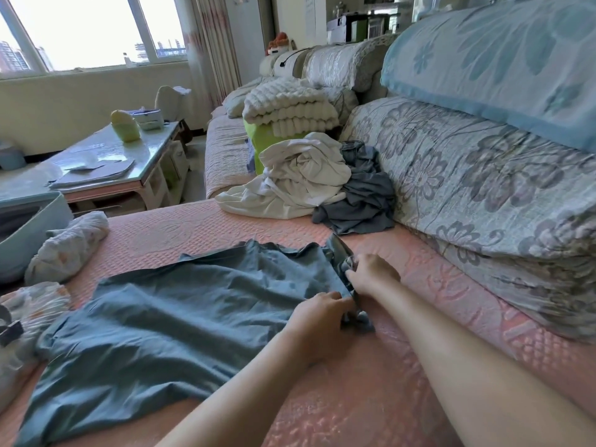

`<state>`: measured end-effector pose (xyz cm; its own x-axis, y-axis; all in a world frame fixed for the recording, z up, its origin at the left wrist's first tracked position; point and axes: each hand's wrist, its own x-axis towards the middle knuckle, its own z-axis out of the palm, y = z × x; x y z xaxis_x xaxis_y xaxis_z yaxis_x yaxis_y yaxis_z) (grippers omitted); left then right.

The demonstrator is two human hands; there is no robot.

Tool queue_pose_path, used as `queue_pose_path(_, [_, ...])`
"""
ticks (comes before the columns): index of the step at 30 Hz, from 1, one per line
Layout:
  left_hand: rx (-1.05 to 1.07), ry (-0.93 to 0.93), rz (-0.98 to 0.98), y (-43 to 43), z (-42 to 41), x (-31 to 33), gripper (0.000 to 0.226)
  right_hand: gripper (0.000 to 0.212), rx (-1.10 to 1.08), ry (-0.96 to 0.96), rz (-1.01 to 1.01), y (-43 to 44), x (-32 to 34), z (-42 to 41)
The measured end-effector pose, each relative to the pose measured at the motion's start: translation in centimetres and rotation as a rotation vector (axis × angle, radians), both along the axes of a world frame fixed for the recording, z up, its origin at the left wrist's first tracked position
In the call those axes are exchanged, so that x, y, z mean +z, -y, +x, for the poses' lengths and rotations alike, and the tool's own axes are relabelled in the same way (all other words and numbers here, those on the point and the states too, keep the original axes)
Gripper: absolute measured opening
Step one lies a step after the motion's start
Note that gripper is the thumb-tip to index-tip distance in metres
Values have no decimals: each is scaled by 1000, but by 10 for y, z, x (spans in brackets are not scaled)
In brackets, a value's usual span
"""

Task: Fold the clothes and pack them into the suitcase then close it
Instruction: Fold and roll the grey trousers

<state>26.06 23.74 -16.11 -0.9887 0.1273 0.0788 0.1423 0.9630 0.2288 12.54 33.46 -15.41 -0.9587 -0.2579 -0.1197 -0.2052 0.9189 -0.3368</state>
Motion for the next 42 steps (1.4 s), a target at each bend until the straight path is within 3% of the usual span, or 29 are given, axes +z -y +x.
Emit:
queue_pose_path(4, [38,-239,320,-1,-4,-2,15,27,-168,-105,-113,-22,18,-8])
queue_pose_path(6, [39,-159,405,-9,-3,1,18,38,-237,-100,16,-39,24,-9])
queue_pose_path(9, [-47,95,272,-17,-5,2,20,55,-231,-3,247,-54,23,-3])
queue_pose_path(11, [-30,134,319,-16,-14,7,17,55,-164,-89,283,-55,19,0])
queue_pose_path(13, [54,47,384,-8,-26,16,15,45,-43,-284,239,-50,16,-2])
queue_pose_path(16, [208,-135,233,19,-48,22,23,38,153,-438,67,-32,9,-10])
queue_pose_path(19, [266,-106,83,53,-71,16,44,48,285,-248,-105,-6,1,-24])
queue_pose_path(22, [309,-45,-100,79,-95,9,58,46,308,-94,-75,13,-2,-41])
queue_pose_path(25, [298,144,-167,94,-117,4,53,35,338,-94,30,23,-8,-53])
queue_pose_path(27, [254,199,-246,98,-131,6,37,30,320,-114,-37,27,-9,-60])
queue_pose_path(29, [298,73,-177,102,-143,10,23,30,271,-193,-73,30,-8,-67])
queue_pose_path(31, [389,-137,42,108,-152,10,18,31,244,-295,-15,32,-8,-73])
queue_pose_path(32, [419,-212,180,110,-154,7,24,30,244,-322,28,33,-9,-75])
queue_pose_path(34, [376,-148,348,110,-151,0,49,26,232,-336,120,34,-11,-72])
queue_pose_path(37, [250,2,343,100,-133,-13,74,36,212,-432,239,39,-7,-63])
queue_pose_path(40, [213,-200,261,96,-110,-18,67,37,344,-651,218,51,1,-44])
queue_pose_path(42, [219,-282,122,97,-89,-20,53,41,538,-630,128,60,3,-28])
